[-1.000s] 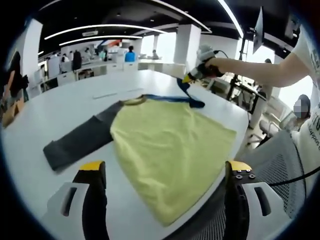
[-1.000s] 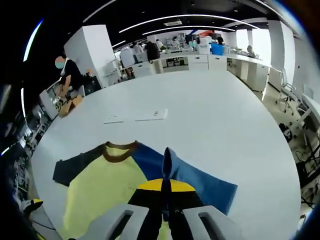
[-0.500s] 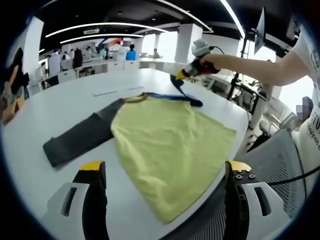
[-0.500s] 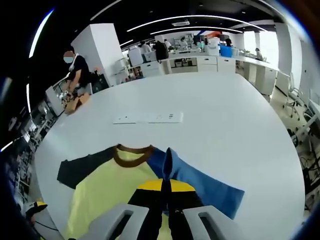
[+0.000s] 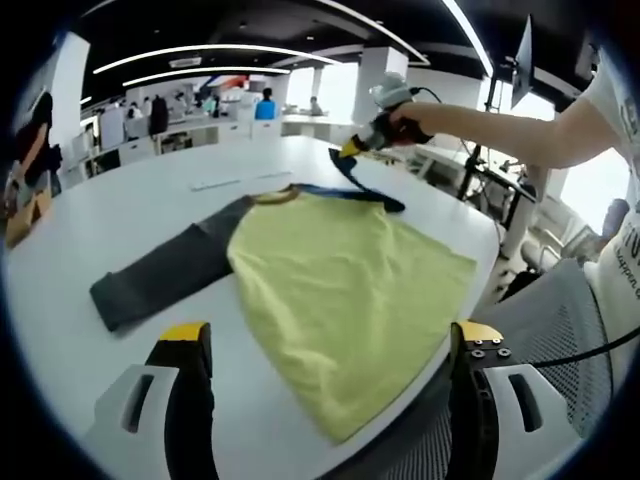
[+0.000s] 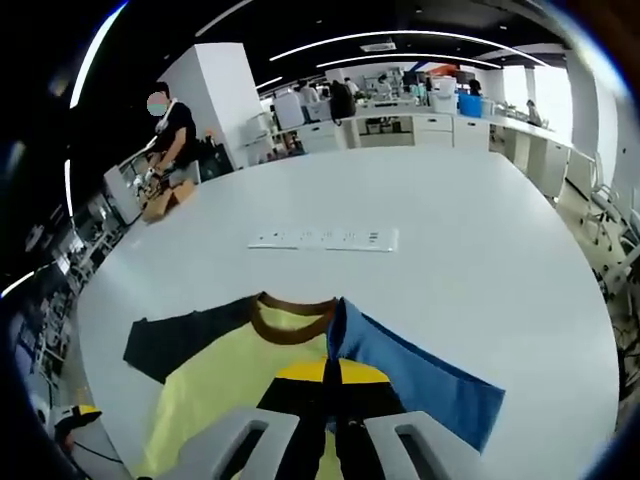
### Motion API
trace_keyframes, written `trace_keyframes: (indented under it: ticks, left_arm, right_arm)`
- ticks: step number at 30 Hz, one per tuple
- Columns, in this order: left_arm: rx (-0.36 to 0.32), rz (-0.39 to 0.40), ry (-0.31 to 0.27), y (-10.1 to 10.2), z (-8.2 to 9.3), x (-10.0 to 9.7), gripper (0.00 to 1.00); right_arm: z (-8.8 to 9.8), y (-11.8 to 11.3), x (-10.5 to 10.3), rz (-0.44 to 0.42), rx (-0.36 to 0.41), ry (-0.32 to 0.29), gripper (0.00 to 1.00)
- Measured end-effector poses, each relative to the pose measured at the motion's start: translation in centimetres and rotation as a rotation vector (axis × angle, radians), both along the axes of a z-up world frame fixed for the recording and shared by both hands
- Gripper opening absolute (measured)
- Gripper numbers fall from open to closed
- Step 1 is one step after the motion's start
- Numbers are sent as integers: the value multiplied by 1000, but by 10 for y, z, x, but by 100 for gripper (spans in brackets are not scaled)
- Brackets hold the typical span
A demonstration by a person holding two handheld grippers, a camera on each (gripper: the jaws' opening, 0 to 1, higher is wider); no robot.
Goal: Fold the garment on the visible template until the final outline fits inside the template.
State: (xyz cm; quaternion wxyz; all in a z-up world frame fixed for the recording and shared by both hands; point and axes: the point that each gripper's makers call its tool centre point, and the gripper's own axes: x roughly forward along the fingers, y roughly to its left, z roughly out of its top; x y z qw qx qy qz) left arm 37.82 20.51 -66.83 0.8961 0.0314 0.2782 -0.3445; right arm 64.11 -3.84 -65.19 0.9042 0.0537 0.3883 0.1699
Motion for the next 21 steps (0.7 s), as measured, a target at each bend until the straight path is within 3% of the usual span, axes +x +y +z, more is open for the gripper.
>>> trace_keyframes:
  ticks: [21]
  left_arm:
    - [2, 26, 2, 9, -1, 0, 95]
  right_arm:
    - [-1, 45, 4, 82, 31, -3, 0]
